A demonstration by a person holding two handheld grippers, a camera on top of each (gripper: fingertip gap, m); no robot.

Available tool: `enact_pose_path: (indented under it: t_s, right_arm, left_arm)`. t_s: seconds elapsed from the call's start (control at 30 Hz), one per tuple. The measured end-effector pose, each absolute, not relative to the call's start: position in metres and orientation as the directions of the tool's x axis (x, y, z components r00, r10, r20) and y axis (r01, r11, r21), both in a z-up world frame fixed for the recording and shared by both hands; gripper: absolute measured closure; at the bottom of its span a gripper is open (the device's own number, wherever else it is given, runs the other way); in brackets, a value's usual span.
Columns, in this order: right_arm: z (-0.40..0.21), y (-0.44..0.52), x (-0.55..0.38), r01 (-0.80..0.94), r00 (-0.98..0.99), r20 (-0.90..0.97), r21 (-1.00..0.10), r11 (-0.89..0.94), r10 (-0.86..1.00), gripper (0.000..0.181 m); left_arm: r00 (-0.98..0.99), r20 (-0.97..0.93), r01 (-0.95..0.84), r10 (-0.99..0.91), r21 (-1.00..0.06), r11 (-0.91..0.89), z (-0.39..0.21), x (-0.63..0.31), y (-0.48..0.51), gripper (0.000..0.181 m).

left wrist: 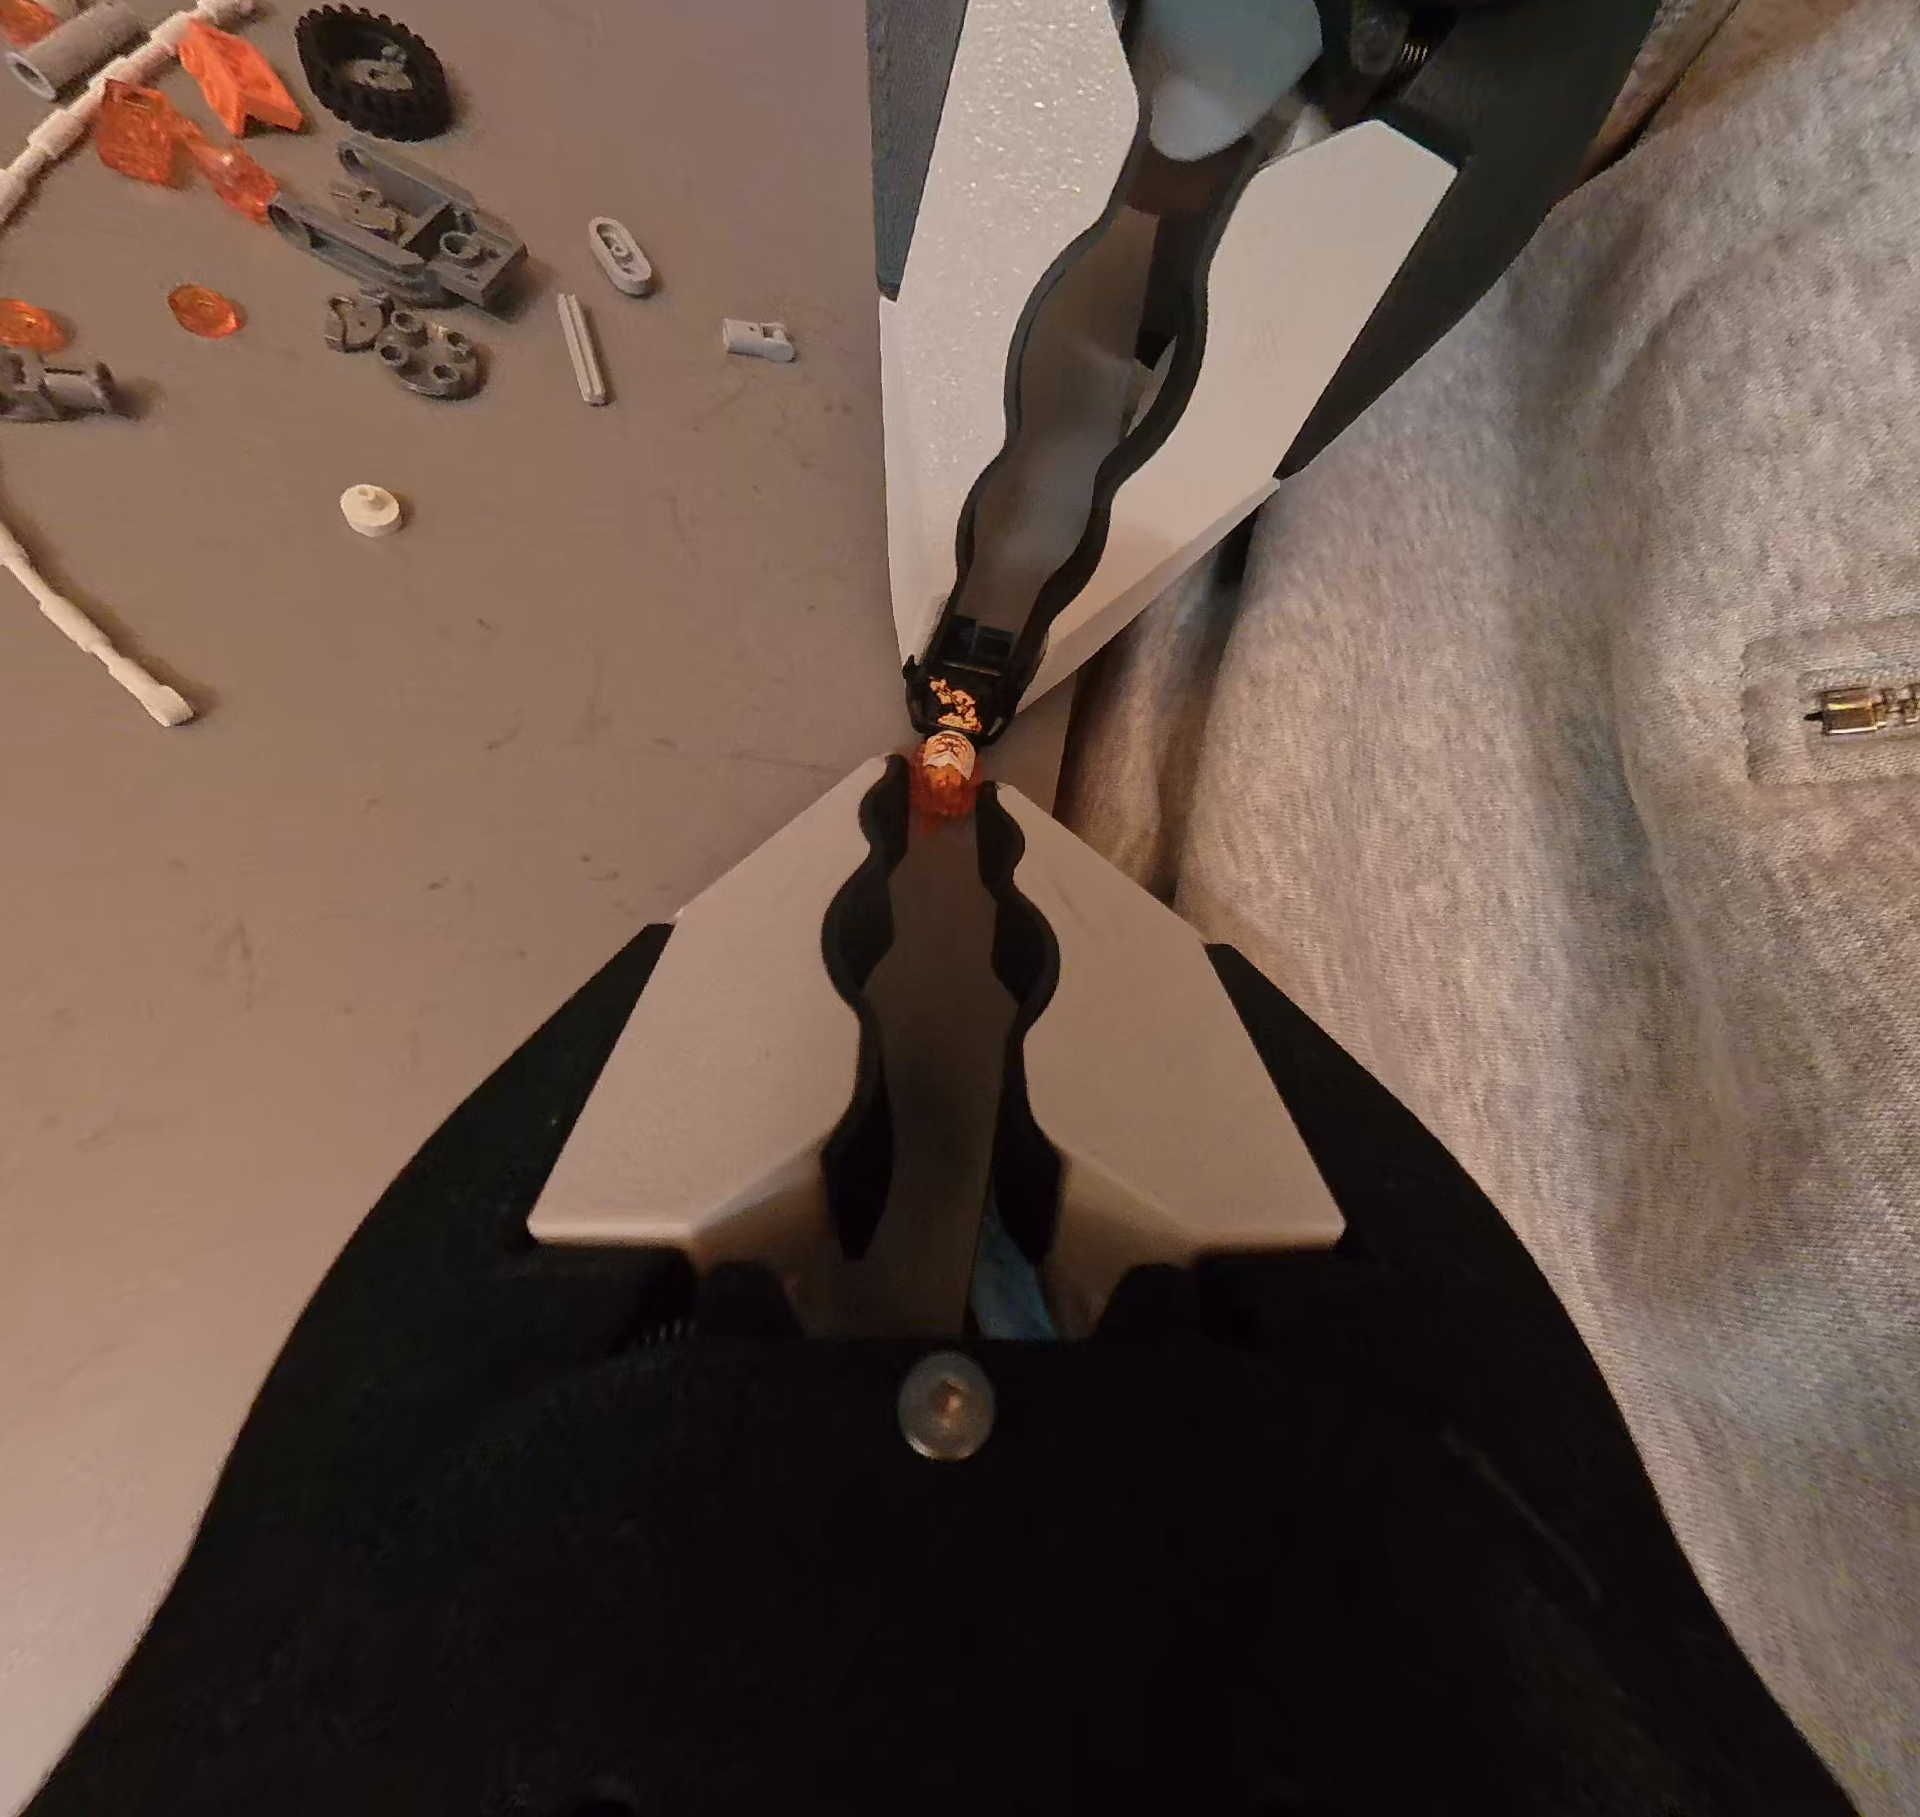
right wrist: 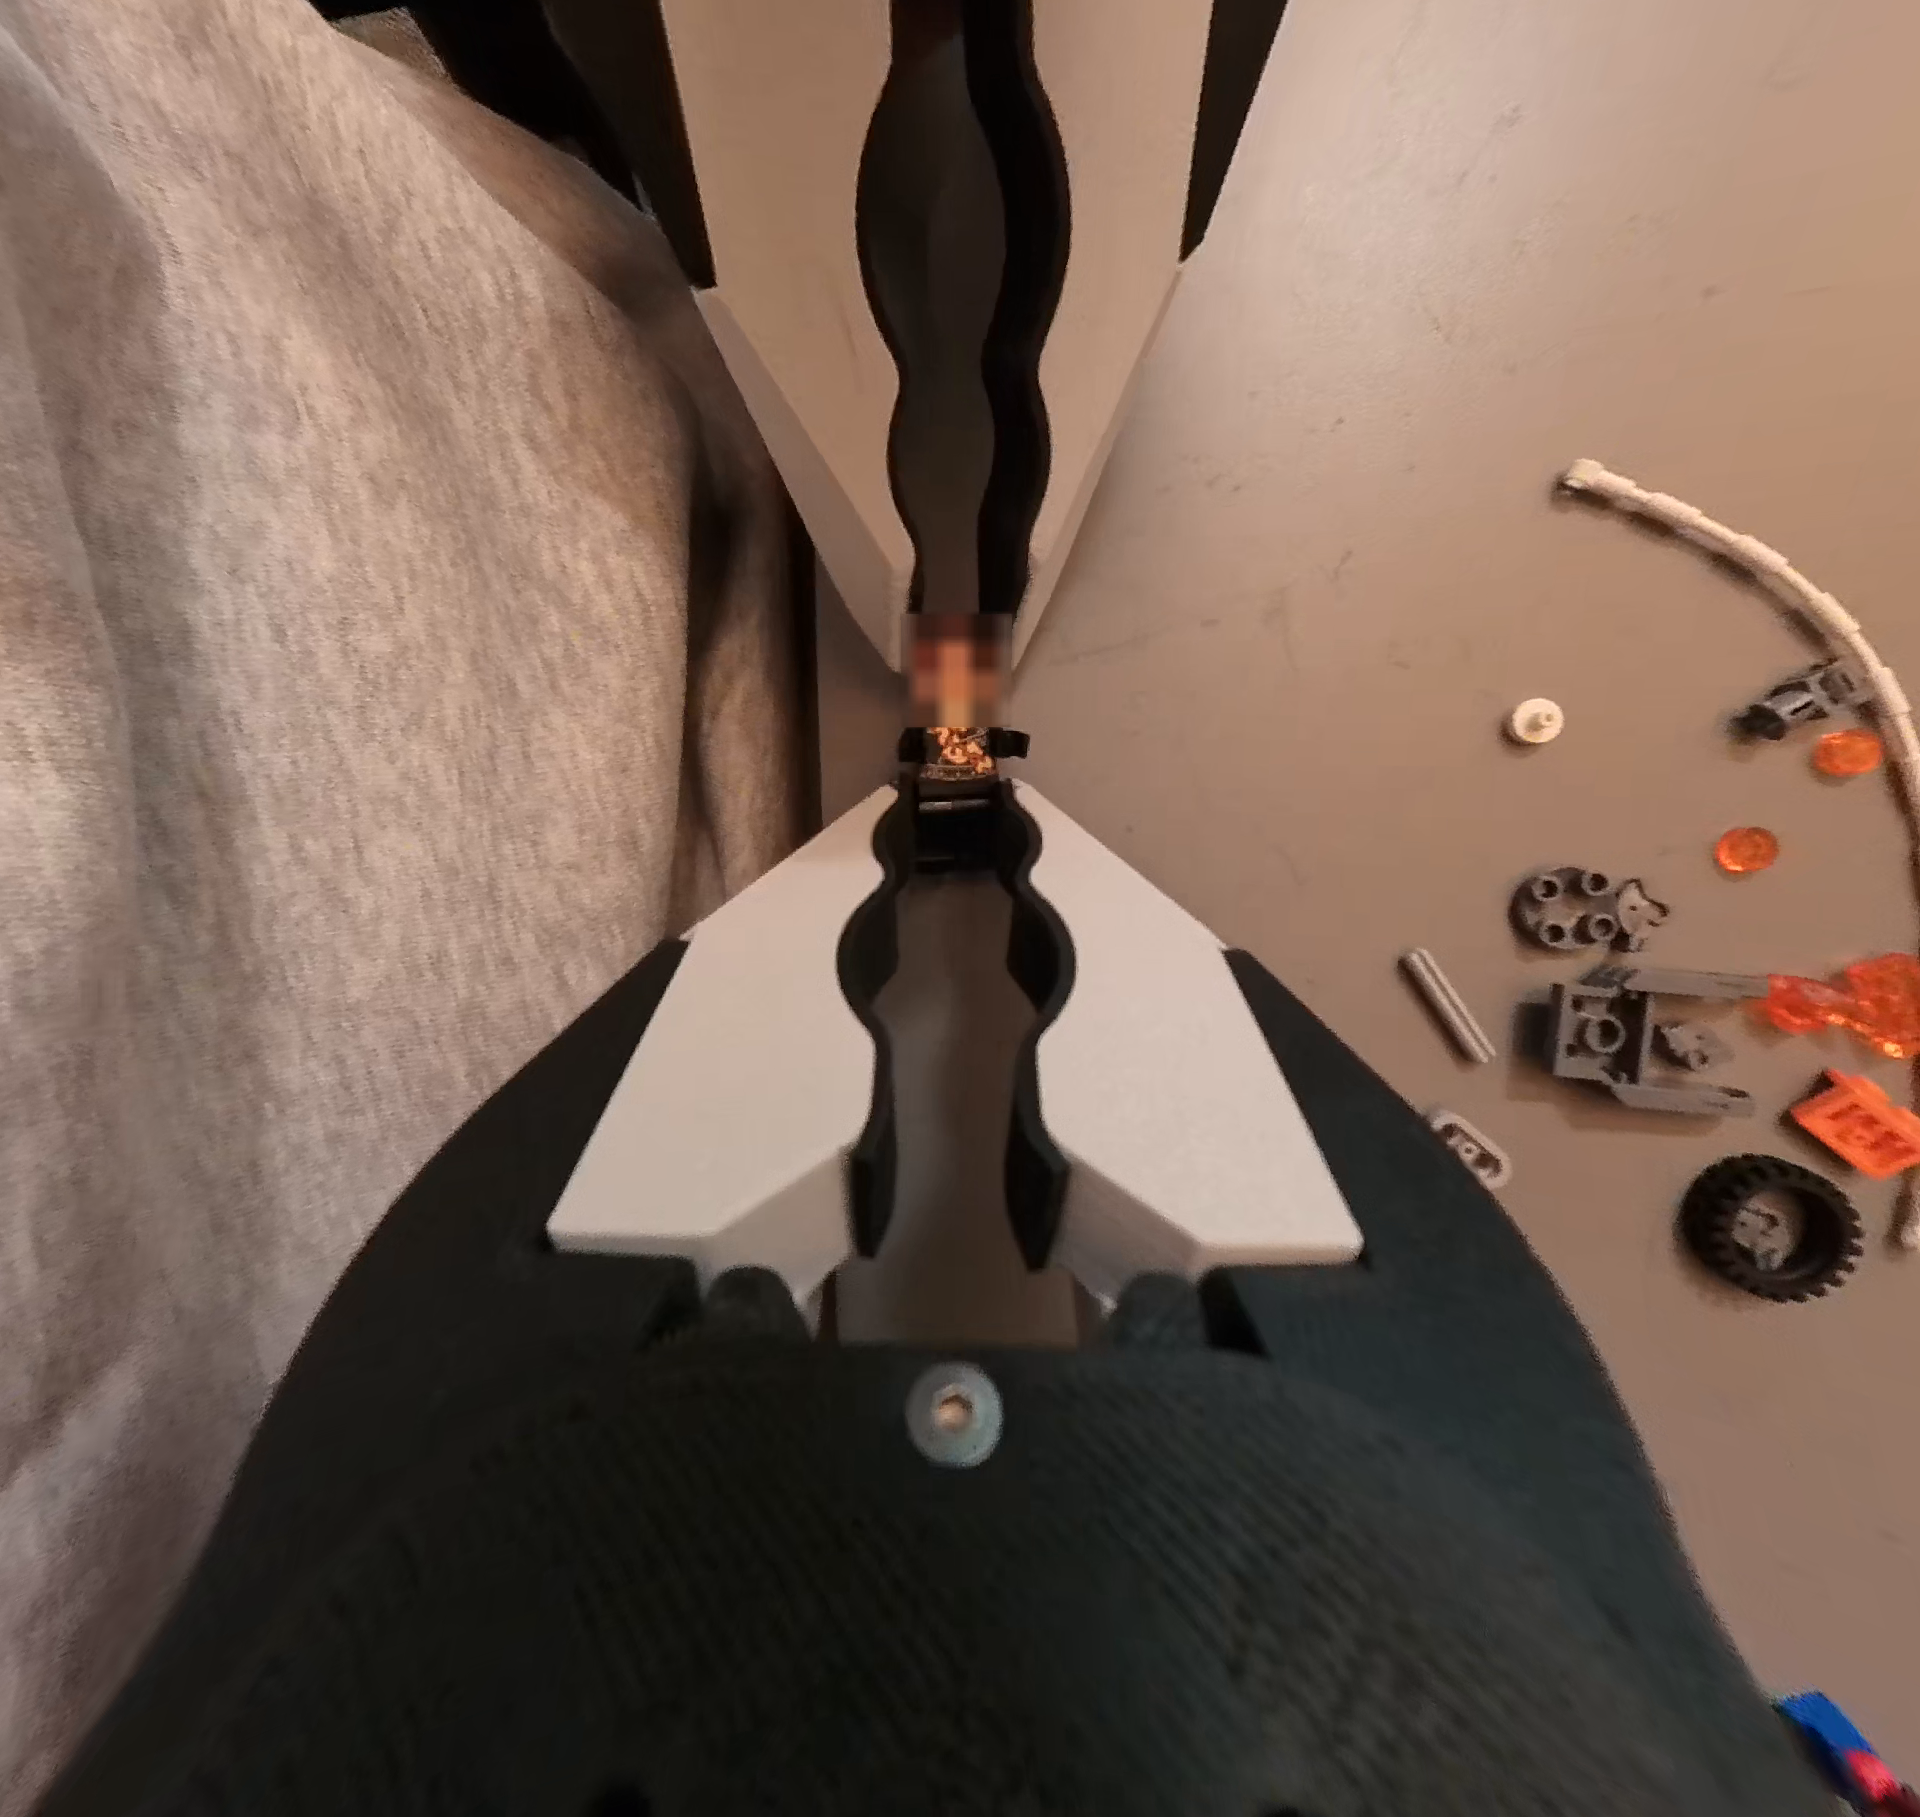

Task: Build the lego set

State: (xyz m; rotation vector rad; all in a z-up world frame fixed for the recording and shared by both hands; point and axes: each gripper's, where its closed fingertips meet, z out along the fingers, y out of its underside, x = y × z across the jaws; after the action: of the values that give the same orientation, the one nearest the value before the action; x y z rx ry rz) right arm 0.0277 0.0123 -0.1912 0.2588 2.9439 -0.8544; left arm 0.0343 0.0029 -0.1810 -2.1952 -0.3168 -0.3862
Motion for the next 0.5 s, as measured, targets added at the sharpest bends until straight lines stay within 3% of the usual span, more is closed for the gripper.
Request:
enact_pose_path:
  t_s: [0.5]
  right_arm:
    - [-0.1922,0.0136,0.0277,0.116,-0.993,-0.039,-0.507,0.854,0.112,0.168]
  left_arm:
    - [0.906,0.413,0.382,0.09,-0.708,-0.595,-0.1811,0.0341,0.004,0.171]
